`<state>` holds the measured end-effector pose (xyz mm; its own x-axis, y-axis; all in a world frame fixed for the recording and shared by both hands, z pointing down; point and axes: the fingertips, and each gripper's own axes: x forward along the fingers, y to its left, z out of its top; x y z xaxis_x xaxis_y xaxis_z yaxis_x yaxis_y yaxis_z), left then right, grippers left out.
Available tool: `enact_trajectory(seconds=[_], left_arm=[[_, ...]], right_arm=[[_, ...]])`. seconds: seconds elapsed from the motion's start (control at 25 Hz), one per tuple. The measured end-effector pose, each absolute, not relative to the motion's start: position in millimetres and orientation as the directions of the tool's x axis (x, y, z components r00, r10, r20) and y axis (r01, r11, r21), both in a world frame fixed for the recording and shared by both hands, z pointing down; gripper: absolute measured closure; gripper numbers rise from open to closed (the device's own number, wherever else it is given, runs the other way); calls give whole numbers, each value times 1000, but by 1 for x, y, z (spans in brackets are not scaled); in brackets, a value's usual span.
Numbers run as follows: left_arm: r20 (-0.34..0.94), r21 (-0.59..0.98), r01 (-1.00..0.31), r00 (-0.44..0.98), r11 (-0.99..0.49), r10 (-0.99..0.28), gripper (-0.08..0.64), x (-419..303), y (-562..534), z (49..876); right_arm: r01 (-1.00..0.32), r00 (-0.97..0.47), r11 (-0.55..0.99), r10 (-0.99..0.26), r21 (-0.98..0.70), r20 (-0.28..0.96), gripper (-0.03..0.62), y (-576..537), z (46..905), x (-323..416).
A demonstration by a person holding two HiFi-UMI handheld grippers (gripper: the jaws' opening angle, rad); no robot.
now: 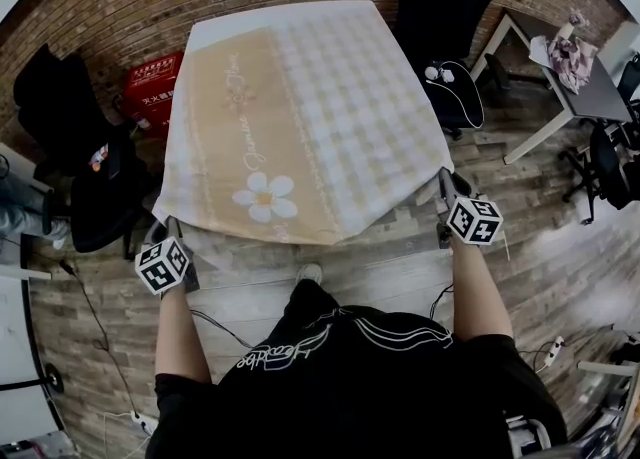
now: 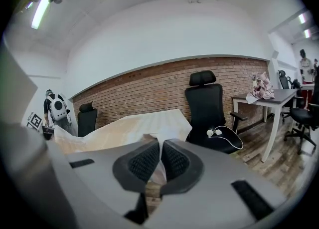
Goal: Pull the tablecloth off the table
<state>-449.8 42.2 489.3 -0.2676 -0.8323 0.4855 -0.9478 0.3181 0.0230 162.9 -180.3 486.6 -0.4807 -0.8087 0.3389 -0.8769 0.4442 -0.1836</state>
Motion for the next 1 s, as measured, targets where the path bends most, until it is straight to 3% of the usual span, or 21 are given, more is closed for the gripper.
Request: enact_trajectory(seconds=[1.0], left_arm=[[386,79,-983,-123,165,-914,554,-403,98,399]], right_arm=[[-868,-492,455,-843,-200,215,595,-69,395,159]])
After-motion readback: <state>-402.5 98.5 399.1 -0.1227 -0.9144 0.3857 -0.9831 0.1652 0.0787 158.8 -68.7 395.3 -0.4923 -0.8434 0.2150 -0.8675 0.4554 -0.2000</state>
